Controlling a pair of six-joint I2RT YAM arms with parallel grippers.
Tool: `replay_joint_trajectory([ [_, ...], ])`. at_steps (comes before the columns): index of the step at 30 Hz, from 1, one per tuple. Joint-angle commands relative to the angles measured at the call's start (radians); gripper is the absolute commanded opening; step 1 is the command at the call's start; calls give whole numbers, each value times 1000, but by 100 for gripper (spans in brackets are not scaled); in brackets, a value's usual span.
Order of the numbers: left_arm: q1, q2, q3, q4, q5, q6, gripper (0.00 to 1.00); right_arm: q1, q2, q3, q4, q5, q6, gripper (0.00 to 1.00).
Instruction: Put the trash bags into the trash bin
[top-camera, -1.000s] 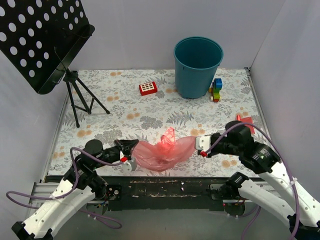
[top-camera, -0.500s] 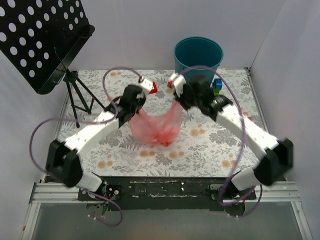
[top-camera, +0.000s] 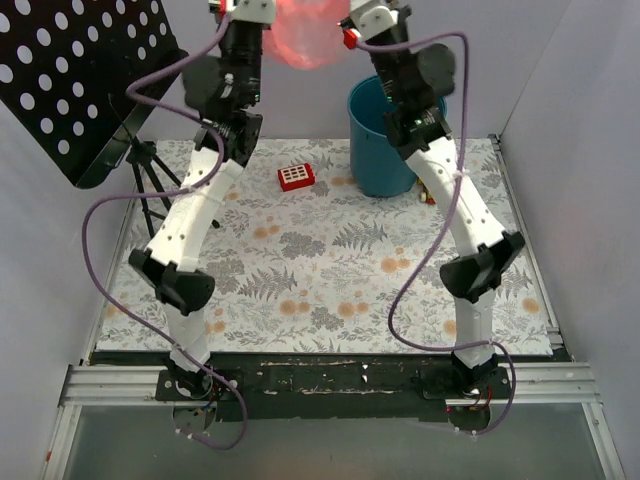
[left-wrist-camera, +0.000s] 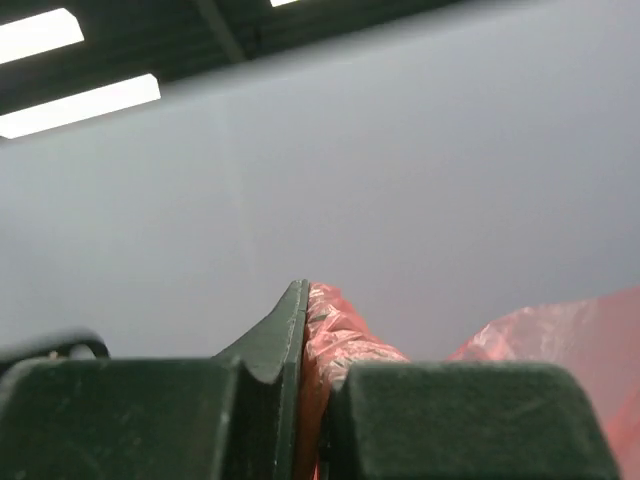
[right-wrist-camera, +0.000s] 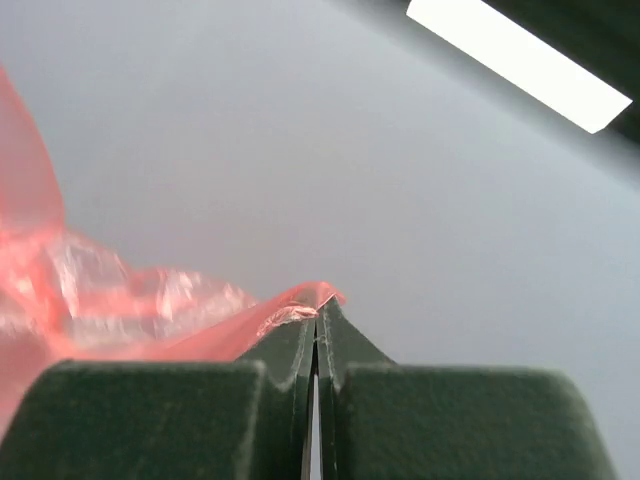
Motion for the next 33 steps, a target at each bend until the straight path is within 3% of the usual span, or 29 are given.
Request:
replay_joint_trajectory([
  [1, -74, -184, -136, 486, 239, 256, 0, 95, -210, -15, 592, -128, -366, 1],
  [4, -79, -336, -600, 726, 284, 310, 0, 98, -449, -565, 702, -64, -346, 1],
  [6, -83, -435, -990, 836, 298, 336, 0, 95, -595, -981, 664, 40, -333, 1],
  [7, -83, -492, -1236, 857, 375, 369, 0, 88, -662, -1171, 577, 59, -335, 1],
  [9, -83, -619, -1731, 790, 573, 568, 0, 83, -795, -1567, 165, 12, -340, 1],
  [10, -71, -710, -1956, 754, 727, 773, 0, 92, -881, -1627, -240, -145, -394, 1],
  [11, -41, -846, -2166, 762, 870, 790, 0, 104, -972, -1658, -574, -337, -457, 1],
  [12, -45, -1082, -2291, 706, 929, 726, 0, 110, -1090, -1673, -819, -474, -455, 1],
  [13, -68, -1272, -2330, 489, 954, 653, 0, 141, -1186, -1684, -894, -498, -360, 1],
  [14, -83, -1448, -2258, 194, 980, 626, 0, 179, -1288, -1684, -892, -472, -227, 1],
  [15, -85, -1511, -2186, -6, 956, 574, 0, 207, -1356, -1680, -849, -420, -135, 1],
  [17, -92, -1540, -2133, -100, 864, 479, 0, 230, -1453, -1675, -739, -266, 2, 1],
  [21, -117, -1513, -2044, -184, 714, 358, 0, 230, -1383, -1628, -654, -99, 42, 1],
  [26, -122, -1282, -1785, -437, 567, 50, 0, 230, -1275, -1598, -535, -79, 140, 1],
  [30, -120, -980, -1523, -589, 120, -333, 0, 215, -1134, -1499, -530, 90, 238, 1],
  [33, -102, -792, -1377, -775, -102, -513, 0, 70, -964, -1350, -607, 113, 402, 1],
])
